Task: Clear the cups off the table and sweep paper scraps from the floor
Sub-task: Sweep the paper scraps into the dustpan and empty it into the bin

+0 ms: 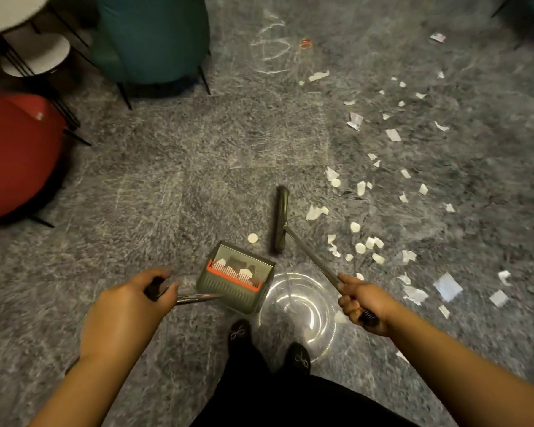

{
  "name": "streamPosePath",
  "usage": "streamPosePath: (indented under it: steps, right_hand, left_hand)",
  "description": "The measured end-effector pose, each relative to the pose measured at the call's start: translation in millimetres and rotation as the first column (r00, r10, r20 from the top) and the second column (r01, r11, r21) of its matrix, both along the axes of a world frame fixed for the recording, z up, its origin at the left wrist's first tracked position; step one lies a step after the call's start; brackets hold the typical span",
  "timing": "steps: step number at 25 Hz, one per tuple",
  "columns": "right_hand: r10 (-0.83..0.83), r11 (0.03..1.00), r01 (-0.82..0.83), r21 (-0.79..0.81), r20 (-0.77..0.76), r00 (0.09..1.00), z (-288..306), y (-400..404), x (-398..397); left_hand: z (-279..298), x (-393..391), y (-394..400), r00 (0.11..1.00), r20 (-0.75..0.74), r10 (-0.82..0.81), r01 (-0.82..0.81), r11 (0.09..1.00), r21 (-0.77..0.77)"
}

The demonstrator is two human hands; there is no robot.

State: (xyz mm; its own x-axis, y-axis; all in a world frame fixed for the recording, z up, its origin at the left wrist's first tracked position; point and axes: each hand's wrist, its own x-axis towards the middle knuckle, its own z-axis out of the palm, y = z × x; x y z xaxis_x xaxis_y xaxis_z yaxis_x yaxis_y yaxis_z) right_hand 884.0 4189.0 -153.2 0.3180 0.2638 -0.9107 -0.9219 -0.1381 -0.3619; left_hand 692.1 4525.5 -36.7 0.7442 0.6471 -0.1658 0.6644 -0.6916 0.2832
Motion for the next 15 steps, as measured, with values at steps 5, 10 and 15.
streamPosePath:
  steps: [5,10,15]
  right_hand:
    - [0.028,0.997,-0.019,0.079,-0.119,0.992,-19,81,18]
    - [0.051,0.997,-0.041,0.061,-0.181,0.982,-43,148,19]
    - [-0.045,0.999,0.046,0.003,-0.202,0.978,-51,163,25]
  left_hand:
    - [2,-9,49,1.0,-0.024,-0.001,0.001,1.0,0.011]
    - [-2,2,96,0.997,-0.068,-0.045,0.046,0.999,0.021]
    - [-14,22,122,0.987,-0.098,-0.128,0.129,0.992,-0.004]
